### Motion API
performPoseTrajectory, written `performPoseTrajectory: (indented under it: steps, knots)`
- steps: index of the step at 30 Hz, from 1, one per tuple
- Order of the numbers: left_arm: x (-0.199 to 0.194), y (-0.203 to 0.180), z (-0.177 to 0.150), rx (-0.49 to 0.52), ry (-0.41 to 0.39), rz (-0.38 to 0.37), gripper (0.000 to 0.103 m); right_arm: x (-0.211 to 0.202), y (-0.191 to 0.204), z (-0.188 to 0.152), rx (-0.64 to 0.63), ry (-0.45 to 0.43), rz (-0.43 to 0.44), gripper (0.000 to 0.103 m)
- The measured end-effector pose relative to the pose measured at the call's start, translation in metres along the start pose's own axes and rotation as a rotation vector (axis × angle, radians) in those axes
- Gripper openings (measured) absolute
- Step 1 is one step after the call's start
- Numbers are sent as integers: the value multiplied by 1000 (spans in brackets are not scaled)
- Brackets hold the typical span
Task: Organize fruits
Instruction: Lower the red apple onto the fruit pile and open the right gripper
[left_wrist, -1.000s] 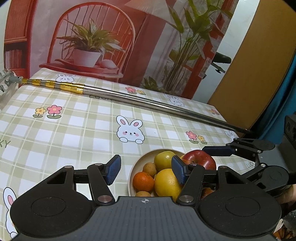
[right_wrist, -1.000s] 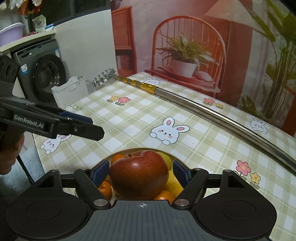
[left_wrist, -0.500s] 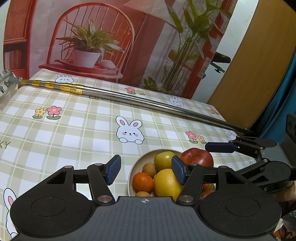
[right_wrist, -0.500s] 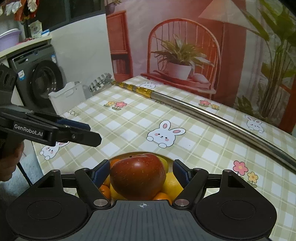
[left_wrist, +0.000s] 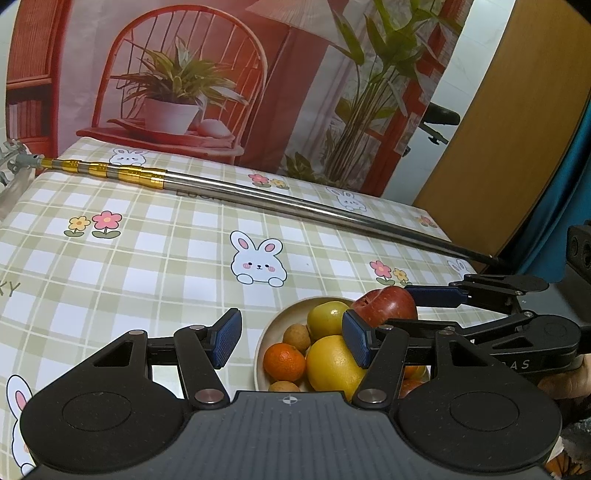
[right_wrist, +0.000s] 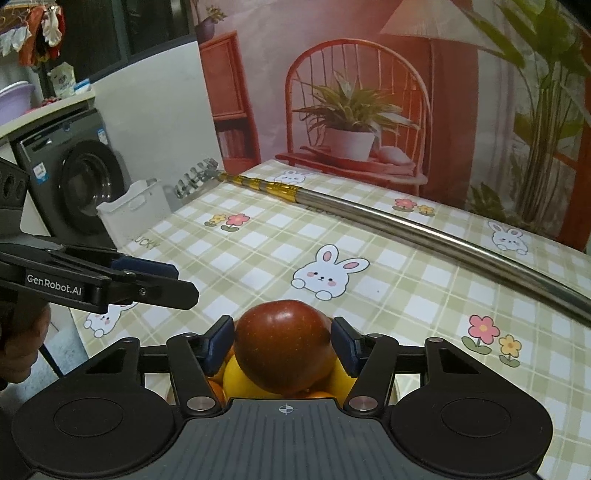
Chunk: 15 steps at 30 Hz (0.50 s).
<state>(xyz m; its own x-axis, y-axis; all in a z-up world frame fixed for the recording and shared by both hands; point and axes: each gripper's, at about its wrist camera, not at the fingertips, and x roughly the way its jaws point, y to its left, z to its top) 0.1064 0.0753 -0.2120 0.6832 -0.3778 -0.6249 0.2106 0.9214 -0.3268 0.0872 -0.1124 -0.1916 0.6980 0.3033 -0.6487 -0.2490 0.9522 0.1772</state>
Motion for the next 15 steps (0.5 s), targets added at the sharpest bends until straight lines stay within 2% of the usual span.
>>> performPoseTrajectory:
  steps: [15]
  knots:
    - [-1, -3, 1, 9, -2, -7, 63, -5, 7, -7, -25, 11, -19, 55]
